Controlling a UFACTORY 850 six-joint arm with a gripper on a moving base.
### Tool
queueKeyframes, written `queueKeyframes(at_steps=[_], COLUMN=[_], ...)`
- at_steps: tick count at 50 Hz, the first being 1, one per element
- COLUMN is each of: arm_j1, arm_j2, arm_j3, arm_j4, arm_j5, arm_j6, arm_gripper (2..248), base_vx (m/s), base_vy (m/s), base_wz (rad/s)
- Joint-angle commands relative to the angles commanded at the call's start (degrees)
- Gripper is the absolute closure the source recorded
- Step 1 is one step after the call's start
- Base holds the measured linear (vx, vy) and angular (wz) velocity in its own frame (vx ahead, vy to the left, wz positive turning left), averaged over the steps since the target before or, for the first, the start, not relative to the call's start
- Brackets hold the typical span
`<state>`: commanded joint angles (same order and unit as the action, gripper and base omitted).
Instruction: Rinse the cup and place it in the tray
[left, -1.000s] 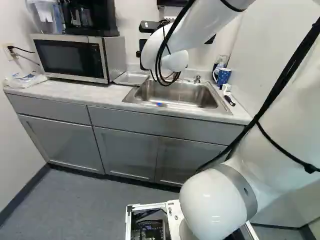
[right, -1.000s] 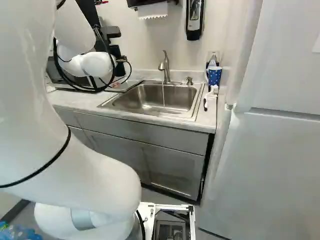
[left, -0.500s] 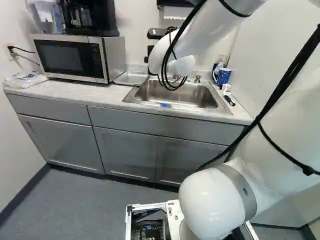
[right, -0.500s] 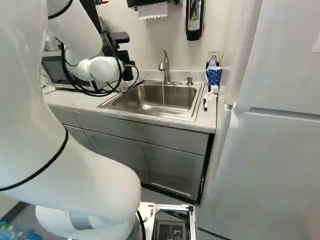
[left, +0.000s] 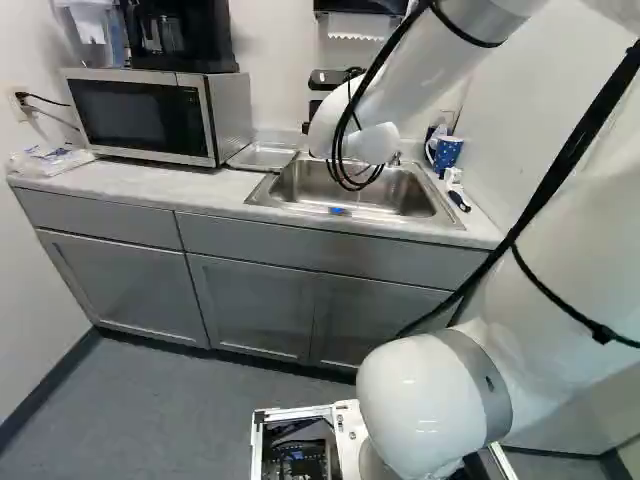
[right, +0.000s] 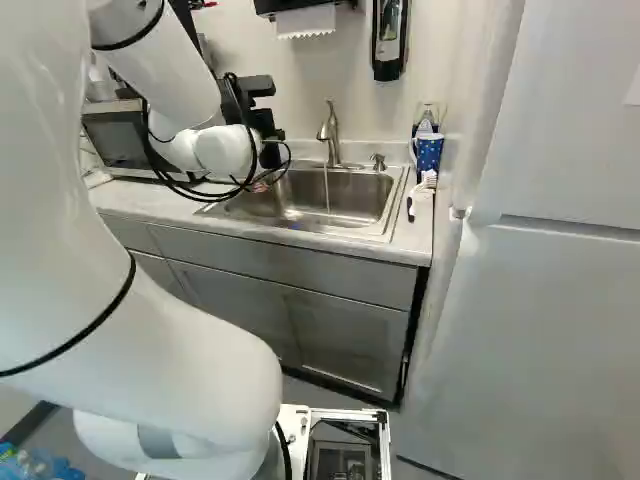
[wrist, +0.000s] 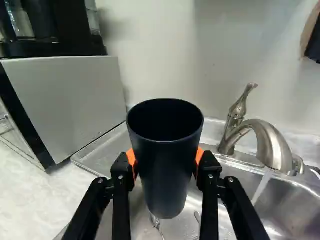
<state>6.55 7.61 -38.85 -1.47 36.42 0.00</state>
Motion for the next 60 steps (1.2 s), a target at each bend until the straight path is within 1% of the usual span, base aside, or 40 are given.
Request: queueKeyframes(at_steps=[12,45,60], arm_j1=[-1.48,-4.51,-5.52], arm_j2=[-1.41,-6.5,-7.89], arm_j3=[0.18,-0.61,-0.07], arm_j4=[0.0,0.0,0.0], arm_j5=[1.35,4.98,5.22], arm_j6=[0.0,0.0,0.0], arm_gripper=[125,125,125], base_vx=[0.0,0.0,0.0], base_vy=[0.0,0.0,0.0], base_wz=[0.0,0.0,0.0])
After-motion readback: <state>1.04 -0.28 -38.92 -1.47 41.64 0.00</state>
